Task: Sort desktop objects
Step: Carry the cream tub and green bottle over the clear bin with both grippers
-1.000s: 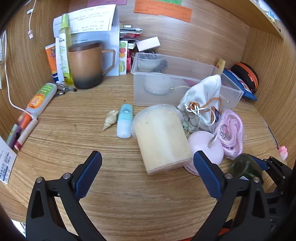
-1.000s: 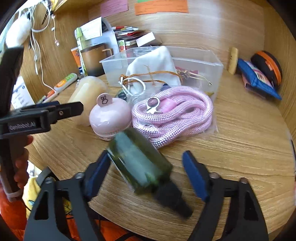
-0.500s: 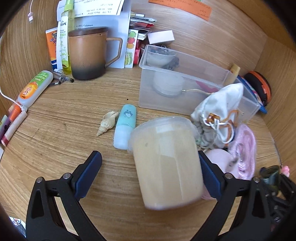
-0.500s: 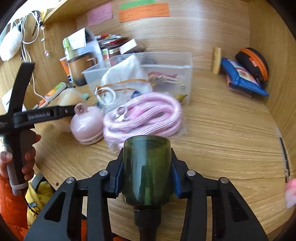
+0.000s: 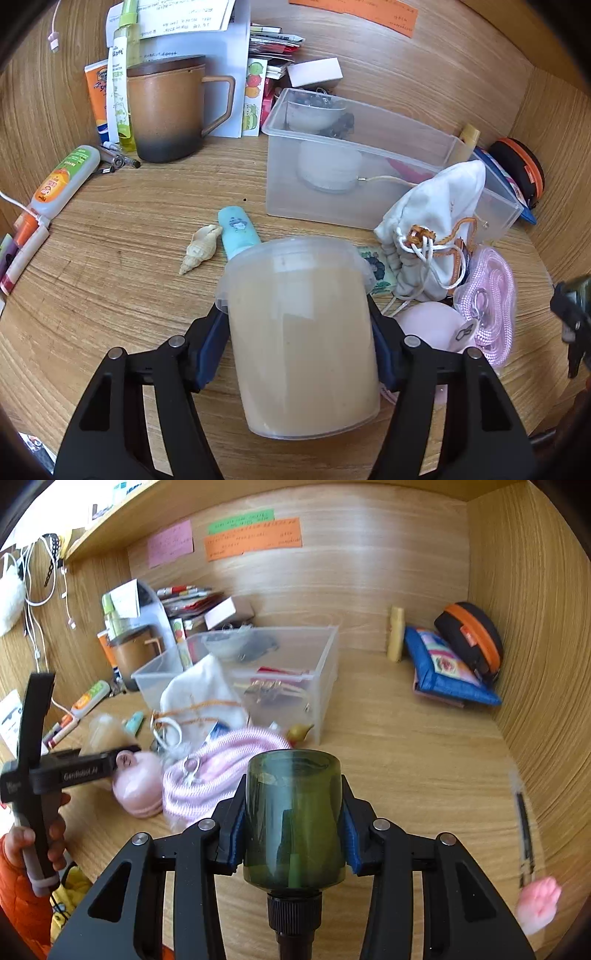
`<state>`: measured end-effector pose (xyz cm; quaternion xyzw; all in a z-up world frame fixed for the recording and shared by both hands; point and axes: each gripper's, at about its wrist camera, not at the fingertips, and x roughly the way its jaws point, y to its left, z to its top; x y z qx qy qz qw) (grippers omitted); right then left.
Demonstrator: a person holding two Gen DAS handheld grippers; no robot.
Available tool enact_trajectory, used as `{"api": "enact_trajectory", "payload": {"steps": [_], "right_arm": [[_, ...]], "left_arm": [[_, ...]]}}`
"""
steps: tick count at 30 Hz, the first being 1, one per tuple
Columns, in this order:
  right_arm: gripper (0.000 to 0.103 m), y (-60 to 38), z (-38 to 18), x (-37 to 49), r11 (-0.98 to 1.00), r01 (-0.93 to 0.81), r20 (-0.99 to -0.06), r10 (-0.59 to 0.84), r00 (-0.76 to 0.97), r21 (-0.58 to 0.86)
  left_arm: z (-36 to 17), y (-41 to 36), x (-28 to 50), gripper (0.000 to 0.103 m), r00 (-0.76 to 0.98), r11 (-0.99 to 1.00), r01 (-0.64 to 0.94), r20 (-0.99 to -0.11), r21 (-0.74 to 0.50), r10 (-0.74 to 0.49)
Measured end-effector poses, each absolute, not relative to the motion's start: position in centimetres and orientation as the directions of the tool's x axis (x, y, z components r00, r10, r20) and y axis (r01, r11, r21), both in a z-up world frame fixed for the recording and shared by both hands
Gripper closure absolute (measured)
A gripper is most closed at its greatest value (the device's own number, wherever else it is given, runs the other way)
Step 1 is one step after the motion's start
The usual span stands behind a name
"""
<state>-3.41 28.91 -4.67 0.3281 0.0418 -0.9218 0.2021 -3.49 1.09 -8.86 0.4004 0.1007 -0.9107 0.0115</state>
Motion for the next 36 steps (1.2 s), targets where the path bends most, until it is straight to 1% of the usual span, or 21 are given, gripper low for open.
{"api": "enact_trajectory", "payload": {"steps": [3,5,7,8,15,20,25,31,36], "right_arm": [[0.065,28.8,-3.8,-4.2,-0.913,0.406,-0.612,-0.347,-0.711,0.046],[0.065,28.7,-3.2,-4.8,-0.911,0.411,-0.606,-0.348,-0.716,0.037],[0.065,28.6,-2.4,-5.5,-0.906,0.422,-0.594,-0.363,-0.718,0.043],[0.065,28.6,-2.0,-5.8,-0.901,0.43,-0.589,-0.374,-0.717,0.049],[0.065,27.6,-0.2,-7.2,-0.887,0.46,-0.564,-0.405,-0.719,0.051],[0.065,26.6,0.9,-8.2,-0.877,0.479,-0.555,-0.42,-0.718,0.043],[0.065,26.3,2.0,-9.4,-0.865,0.498,-0.543,-0.447,-0.71,0.06],[0.065,25.9,3.1,-11.5,-0.854,0.512,-0.542,-0.473,-0.695,0.088],[0.065,25.5,3.4,-12.9,-0.854,0.512,-0.546,-0.475,-0.69,0.095]], "left_arm": [[-8.4,0.9,-3.0,0.038,-0.692,-0.977,0.087,-0.717,-0.196,0.082],[-7.5,0.9,-2.5,0.038,-0.715,-0.981,0.074,-0.696,-0.181,0.074],[-6.5,1.1,-2.1,0.041,-0.731,-0.986,0.063,-0.679,-0.155,0.06],[-6.2,1.1,-2.0,0.044,-0.738,-0.986,0.054,-0.671,-0.156,0.066],[-4.0,0.8,-1.6,0.044,-0.774,-0.988,0.039,-0.63,-0.152,0.066],[-1.6,0.7,-1.4,0.044,-0.81,-0.99,0.021,-0.583,-0.139,0.065],[0.8,0.2,-2.1,0.044,-0.832,-0.986,-0.019,-0.544,-0.167,0.108],[2.9,0.0,-3.7,0.044,-0.837,-0.979,-0.073,-0.522,-0.188,0.163],[4.1,0.1,-6.0,0.044,-0.83,-0.979,-0.103,-0.527,-0.176,0.182]]}}
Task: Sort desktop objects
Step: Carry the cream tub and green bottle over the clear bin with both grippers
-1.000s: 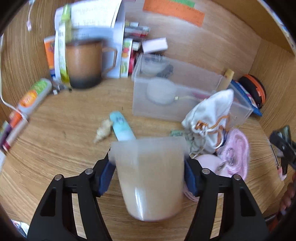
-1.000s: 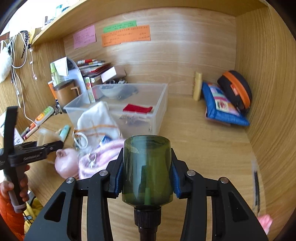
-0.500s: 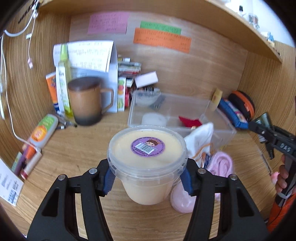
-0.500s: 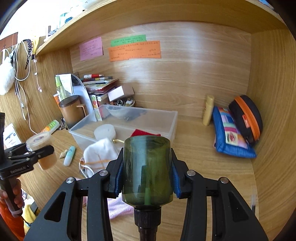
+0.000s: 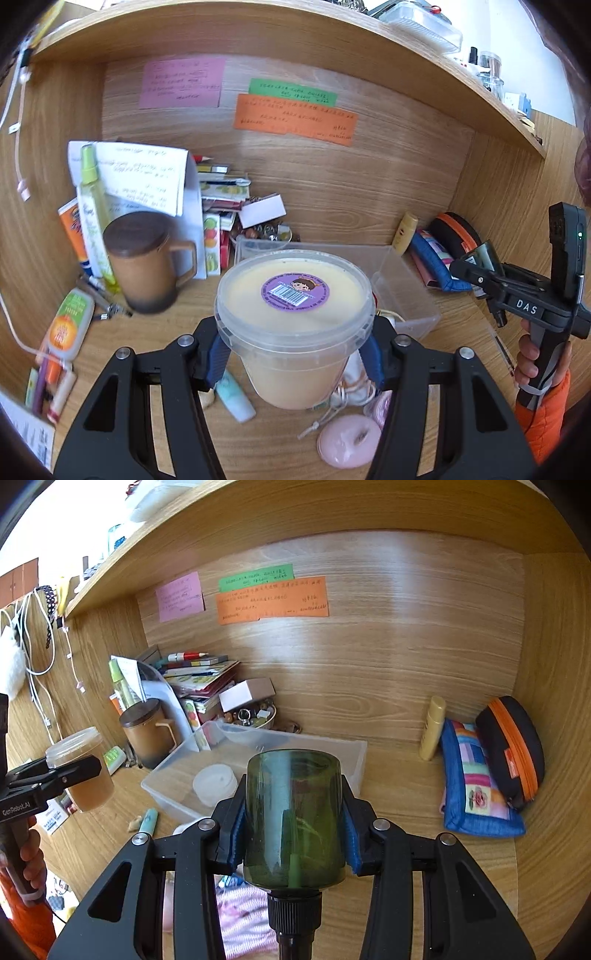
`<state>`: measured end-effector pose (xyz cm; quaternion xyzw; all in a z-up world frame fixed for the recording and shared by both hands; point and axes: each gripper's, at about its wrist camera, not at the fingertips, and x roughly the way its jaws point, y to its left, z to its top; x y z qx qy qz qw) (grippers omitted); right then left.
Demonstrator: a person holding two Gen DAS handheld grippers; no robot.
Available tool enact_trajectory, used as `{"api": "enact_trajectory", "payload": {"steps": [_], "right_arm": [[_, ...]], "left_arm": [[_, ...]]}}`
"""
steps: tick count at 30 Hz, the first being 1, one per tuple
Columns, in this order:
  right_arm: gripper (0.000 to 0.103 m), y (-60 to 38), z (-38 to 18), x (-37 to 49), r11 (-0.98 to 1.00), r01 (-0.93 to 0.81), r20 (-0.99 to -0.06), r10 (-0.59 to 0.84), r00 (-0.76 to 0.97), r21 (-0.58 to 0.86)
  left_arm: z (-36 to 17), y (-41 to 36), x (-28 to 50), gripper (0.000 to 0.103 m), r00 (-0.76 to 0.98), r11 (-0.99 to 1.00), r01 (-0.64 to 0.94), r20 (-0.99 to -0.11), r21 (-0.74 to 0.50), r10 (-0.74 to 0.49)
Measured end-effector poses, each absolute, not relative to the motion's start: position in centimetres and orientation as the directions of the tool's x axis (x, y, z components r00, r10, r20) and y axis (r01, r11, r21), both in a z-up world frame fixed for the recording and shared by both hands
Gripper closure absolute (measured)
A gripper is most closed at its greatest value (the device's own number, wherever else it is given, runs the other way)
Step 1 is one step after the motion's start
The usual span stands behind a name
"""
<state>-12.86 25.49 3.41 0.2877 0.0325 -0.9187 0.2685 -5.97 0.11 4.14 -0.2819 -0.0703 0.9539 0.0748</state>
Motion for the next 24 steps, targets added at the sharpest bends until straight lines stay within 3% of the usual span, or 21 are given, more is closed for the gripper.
{"api": "enact_trajectory", "payload": {"steps": [24], "right_arm": [[0.065,21.9,-0.8,-21.0,-0.85,0.522,-0.697,-0.416,-0.584,0.071]], "left_arm": [[0.8,3.5,-17.1,0.044,-0.699,-0.965,-0.212,-0.665,-0.156,0.261]]}}
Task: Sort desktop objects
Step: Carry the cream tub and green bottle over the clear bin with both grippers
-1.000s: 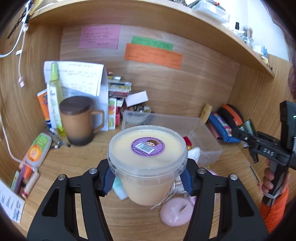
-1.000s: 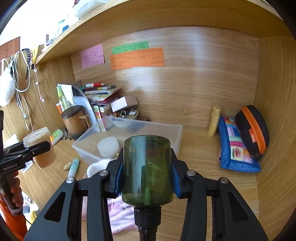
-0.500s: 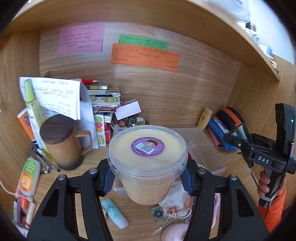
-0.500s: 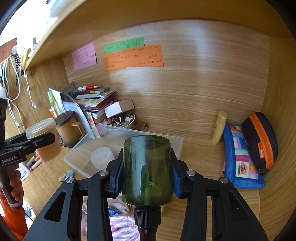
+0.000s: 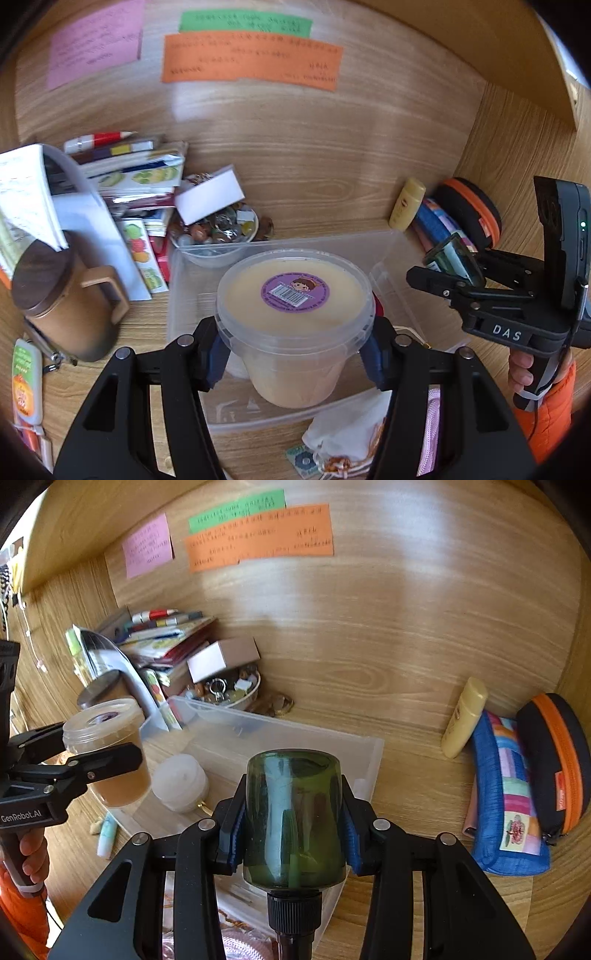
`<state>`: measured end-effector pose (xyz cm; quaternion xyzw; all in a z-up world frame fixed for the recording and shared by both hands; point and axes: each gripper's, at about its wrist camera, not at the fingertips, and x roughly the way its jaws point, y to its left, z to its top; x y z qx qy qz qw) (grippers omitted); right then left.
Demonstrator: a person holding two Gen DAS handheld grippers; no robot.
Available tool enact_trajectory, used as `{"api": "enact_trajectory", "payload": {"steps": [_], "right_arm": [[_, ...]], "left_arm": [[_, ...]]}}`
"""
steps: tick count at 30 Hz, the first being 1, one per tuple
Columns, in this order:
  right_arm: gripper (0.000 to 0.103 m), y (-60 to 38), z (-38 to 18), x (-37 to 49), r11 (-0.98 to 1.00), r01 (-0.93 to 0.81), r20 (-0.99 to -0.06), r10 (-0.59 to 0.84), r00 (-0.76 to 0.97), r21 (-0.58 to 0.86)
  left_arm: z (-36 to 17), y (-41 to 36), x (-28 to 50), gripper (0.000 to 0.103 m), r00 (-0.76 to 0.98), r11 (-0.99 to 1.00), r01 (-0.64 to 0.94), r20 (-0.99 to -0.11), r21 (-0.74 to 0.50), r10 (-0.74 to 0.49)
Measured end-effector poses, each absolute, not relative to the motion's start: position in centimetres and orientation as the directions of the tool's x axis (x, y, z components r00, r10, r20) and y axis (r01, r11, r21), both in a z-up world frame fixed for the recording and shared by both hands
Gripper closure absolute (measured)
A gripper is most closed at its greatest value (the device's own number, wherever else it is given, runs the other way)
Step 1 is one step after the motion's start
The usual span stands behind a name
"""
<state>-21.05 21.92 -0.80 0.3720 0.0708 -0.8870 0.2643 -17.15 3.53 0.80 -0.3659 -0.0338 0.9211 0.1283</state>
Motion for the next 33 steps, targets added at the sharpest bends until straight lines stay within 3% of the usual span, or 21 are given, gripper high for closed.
{"api": "enact_trajectory", "payload": {"steps": [14,33], "right_arm": [[0.065,19.9,-3.2,-23.0,-0.832,0.555,-0.763,-0.353,-0.541,-0.009],[0.065,17.4,-5.0,-22.5,-0.792,0.576,-0.79,-0.215,-0.574,-0.203]], "left_arm": [[-3.0,7.0,-22.1,0.044,-0.57,-0.949,-0.279,-0.769,-0.149,0.289],[-5.6,6.4,-23.4,0.044,-0.496,-0.947,-0.279,-0.82,-0.16,0.285]]}}
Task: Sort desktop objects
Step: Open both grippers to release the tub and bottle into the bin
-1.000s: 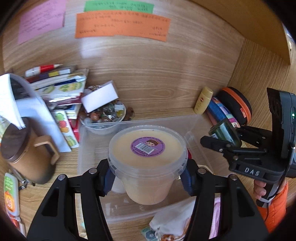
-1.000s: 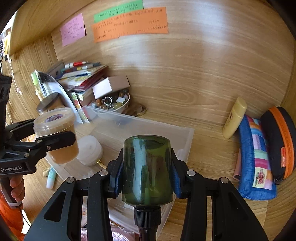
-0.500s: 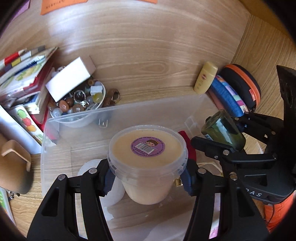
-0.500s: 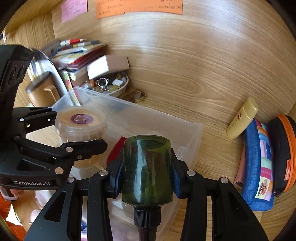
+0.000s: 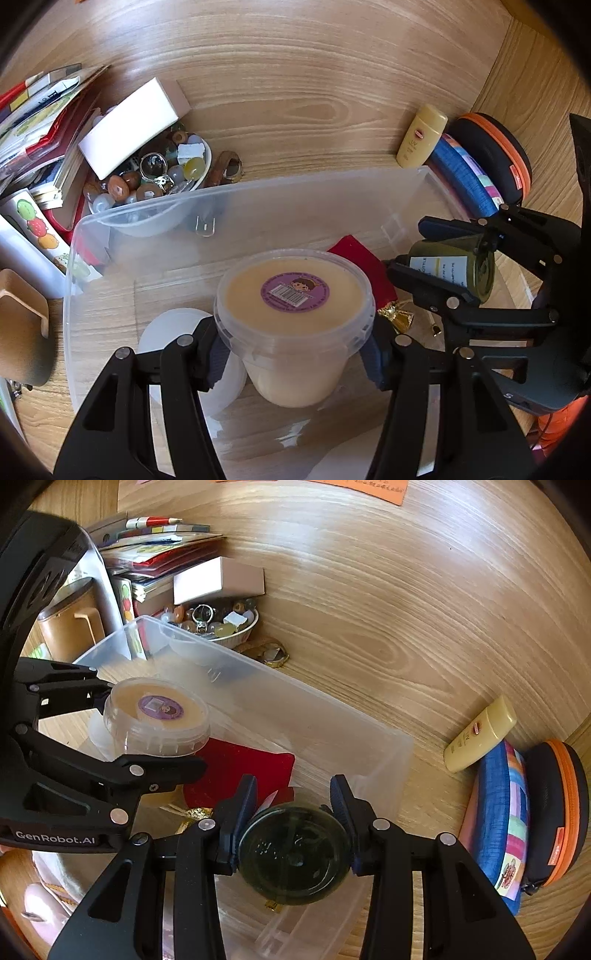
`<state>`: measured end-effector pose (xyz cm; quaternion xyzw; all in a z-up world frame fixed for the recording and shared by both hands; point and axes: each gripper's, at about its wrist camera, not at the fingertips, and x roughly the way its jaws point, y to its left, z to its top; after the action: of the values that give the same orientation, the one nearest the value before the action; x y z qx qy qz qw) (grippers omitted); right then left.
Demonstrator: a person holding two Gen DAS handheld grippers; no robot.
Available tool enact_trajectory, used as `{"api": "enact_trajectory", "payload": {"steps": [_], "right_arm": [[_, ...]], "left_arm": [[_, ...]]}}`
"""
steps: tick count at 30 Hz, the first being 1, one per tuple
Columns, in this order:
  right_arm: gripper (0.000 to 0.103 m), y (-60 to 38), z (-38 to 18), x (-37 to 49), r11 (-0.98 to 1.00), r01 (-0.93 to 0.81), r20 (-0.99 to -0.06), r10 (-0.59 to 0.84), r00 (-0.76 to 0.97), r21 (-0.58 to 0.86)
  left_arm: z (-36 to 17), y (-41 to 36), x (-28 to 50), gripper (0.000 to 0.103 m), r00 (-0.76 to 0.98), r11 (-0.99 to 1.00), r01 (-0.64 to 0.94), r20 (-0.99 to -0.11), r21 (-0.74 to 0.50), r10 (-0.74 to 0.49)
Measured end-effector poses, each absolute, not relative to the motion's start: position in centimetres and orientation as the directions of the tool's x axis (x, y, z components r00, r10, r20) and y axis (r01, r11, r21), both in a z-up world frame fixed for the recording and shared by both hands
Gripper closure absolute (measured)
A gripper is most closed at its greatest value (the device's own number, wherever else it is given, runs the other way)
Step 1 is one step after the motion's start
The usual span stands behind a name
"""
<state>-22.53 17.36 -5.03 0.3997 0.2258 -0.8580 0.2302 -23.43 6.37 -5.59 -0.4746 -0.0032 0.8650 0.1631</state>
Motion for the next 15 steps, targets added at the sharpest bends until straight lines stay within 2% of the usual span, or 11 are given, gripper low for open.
{"api": "enact_trajectory", "payload": {"steps": [5,7,8,12,15], "right_arm": [[0.064,17.4,-4.3,-21.6,-0.786,0.577,-0.779,-0.212,-0.59,-0.223],[0.058,17.5,-3.7,-21.2,-0.79,0.57,-0.767,-0.217,-0.604,-0.226],[0.054,17.6,-3.3,-20.9,-0.793,0.566,-0.76,-0.219,-0.611,-0.226],[0.052,18.1,-1.7,-19.9,-0.803,0.556,-0.742,-0.238,-0.627,-0.213],[0.051,18.4,-0.3,-19.1,-0.801,0.568,-0.741,-0.263,-0.618,-0.189]], "left_arm": [[-5.0,6.4,-23.2,0.044,-0.497,-0.942,-0.286,-0.814,-0.176,0.302],[-4.2,6.3,-22.8,0.044,-0.508,-0.94,-0.289,-0.802,-0.183,0.313],[-3.7,6.3,-22.5,0.042,-0.52,-0.938,-0.293,-0.793,-0.183,0.317],[-1.5,6.5,-21.0,0.035,-0.565,-0.937,-0.305,-0.76,-0.17,0.322],[0.2,6.5,-20.0,0.035,-0.571,-0.932,-0.316,-0.75,-0.175,0.334]]}}
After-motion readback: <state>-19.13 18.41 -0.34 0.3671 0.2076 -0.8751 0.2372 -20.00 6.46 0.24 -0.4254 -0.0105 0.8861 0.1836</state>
